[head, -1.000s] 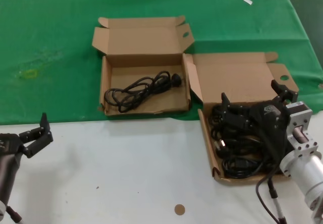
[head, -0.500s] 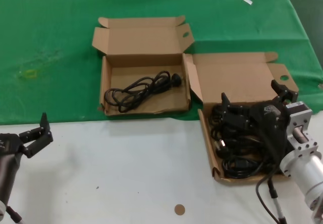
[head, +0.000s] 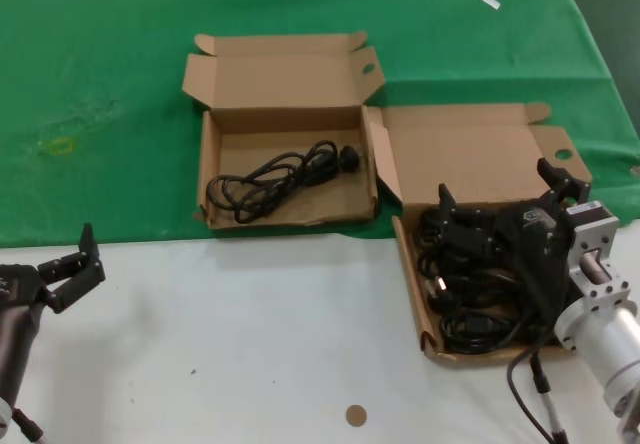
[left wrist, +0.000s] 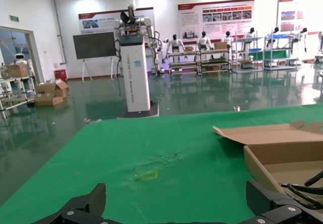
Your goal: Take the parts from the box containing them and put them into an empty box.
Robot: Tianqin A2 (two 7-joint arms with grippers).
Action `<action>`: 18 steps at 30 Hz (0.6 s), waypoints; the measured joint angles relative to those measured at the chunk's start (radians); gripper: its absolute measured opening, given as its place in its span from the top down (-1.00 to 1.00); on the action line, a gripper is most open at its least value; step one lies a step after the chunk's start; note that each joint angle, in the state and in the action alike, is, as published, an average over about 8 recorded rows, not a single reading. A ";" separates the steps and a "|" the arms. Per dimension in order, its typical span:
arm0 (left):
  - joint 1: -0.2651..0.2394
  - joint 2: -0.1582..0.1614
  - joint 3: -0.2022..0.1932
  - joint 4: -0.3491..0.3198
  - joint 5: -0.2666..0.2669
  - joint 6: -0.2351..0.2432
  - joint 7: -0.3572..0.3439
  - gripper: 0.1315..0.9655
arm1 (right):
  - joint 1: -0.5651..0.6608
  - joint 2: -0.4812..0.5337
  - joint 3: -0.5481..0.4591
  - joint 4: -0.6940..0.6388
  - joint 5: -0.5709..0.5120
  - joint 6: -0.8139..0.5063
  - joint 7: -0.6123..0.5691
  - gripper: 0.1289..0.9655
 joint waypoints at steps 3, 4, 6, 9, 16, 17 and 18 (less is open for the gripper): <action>0.000 0.000 0.000 0.000 0.000 0.000 0.000 -1.00 | 0.000 0.000 0.000 0.000 0.000 0.000 0.000 -1.00; 0.000 0.000 0.000 0.000 0.000 0.000 0.000 -1.00 | 0.000 0.000 0.000 0.000 0.000 0.000 0.000 -1.00; 0.000 0.000 0.000 0.000 0.000 0.000 0.000 -1.00 | 0.000 0.000 0.000 0.000 0.000 0.000 0.000 -1.00; 0.000 0.000 0.000 0.000 0.000 0.000 0.000 -1.00 | 0.000 0.000 0.000 0.000 0.000 0.000 0.000 -1.00; 0.000 0.000 0.000 0.000 0.000 0.000 0.000 -1.00 | 0.000 0.000 0.000 0.000 0.000 0.000 0.000 -1.00; 0.000 0.000 0.000 0.000 0.000 0.000 0.000 -1.00 | 0.000 0.000 0.000 0.000 0.000 0.000 0.000 -1.00; 0.000 0.000 0.000 0.000 0.000 0.000 0.000 -1.00 | 0.000 0.000 0.000 0.000 0.000 0.000 0.000 -1.00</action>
